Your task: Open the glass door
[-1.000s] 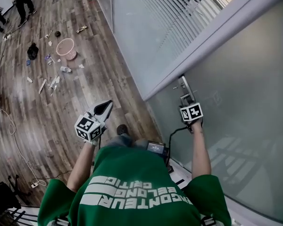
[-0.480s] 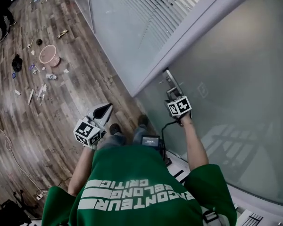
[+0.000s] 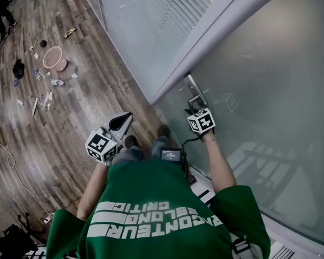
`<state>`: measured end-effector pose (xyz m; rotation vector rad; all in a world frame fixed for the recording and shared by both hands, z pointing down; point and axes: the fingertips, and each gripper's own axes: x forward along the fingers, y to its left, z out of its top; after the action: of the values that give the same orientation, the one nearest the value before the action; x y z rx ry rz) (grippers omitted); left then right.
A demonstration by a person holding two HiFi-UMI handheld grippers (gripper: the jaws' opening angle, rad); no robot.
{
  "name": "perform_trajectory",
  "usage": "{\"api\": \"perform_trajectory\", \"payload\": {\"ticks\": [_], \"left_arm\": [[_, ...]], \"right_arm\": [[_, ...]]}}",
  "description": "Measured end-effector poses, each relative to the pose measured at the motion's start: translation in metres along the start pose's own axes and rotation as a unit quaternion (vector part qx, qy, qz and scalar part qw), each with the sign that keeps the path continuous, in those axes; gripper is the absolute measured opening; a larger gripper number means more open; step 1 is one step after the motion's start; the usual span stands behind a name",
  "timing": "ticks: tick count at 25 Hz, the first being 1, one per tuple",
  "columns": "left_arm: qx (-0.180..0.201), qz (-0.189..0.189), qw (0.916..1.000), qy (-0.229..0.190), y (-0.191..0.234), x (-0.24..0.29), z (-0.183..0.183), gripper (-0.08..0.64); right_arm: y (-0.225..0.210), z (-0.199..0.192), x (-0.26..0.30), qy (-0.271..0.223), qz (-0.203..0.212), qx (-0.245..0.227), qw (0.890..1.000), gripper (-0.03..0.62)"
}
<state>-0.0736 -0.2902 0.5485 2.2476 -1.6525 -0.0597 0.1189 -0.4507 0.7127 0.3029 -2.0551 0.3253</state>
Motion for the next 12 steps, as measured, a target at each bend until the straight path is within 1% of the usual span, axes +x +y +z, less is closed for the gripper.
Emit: {"api": "perform_trajectory", "payload": {"ticks": [3,7,9,12], "left_arm": [[-0.001,-0.005,1.0000,0.002,-0.002,0.003,0.002,0.016],[-0.001,-0.004,1.0000,0.001,-0.002,0.006,0.002,0.016],[-0.002,-0.003,1.0000,0.002,-0.001,0.009,0.001,0.017],[-0.004,-0.001,1.0000,0.003,0.002,0.008,0.000,0.015]], "right_arm": [[-0.001,0.008,0.006,-0.050,-0.004,-0.002,0.999,-0.009],[-0.006,0.016,0.013,-0.122,-0.009,-0.011,0.992,-0.011],[-0.010,0.018,0.013,-0.142,-0.017,-0.012,0.990,-0.011],[-0.012,0.021,0.012,-0.151,-0.024,-0.011,0.988,-0.011]]}}
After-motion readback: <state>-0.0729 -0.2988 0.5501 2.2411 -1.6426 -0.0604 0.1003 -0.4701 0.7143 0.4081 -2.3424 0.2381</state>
